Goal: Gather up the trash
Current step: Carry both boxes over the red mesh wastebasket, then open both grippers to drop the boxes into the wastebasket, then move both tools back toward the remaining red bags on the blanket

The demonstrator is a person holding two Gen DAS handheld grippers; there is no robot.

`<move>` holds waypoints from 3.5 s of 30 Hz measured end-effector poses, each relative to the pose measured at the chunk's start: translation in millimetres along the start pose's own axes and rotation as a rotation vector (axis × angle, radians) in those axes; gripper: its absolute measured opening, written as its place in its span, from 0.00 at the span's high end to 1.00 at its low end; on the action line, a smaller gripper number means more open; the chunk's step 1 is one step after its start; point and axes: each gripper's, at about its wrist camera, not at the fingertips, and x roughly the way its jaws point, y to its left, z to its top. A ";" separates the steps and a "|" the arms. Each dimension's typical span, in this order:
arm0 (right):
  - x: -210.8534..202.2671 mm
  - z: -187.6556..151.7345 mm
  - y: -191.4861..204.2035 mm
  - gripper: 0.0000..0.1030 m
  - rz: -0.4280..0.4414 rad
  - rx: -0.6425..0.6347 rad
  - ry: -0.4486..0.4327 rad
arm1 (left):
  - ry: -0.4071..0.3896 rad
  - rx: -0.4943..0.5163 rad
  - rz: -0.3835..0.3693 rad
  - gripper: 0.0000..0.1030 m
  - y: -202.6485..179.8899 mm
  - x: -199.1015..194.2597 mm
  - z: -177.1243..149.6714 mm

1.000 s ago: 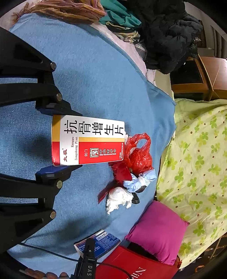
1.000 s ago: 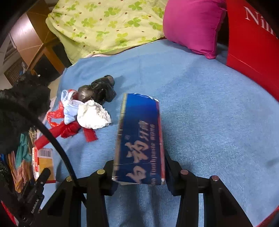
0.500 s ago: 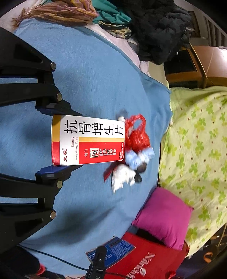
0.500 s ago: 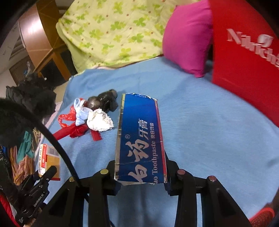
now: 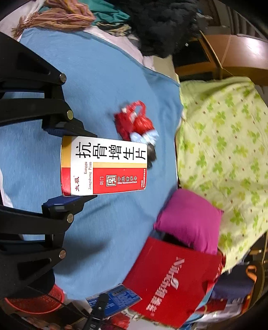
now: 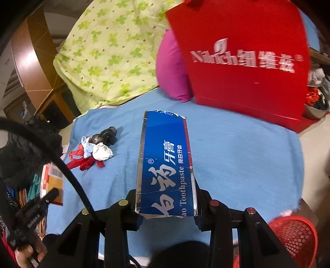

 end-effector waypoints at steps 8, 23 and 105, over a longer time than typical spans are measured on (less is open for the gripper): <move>-56.3 -18.9 -47.2 0.61 -0.053 0.067 -0.055 | -0.036 0.066 -0.083 0.53 -43.8 -23.3 13.8; -120.7 -84.6 -143.6 0.61 -0.195 0.199 -0.051 | 0.000 0.208 -0.246 0.53 -147.6 -34.4 4.8; -159.8 -70.8 -113.3 0.23 -0.311 0.117 -0.173 | 0.172 0.302 -0.358 0.27 -218.5 -21.2 -34.9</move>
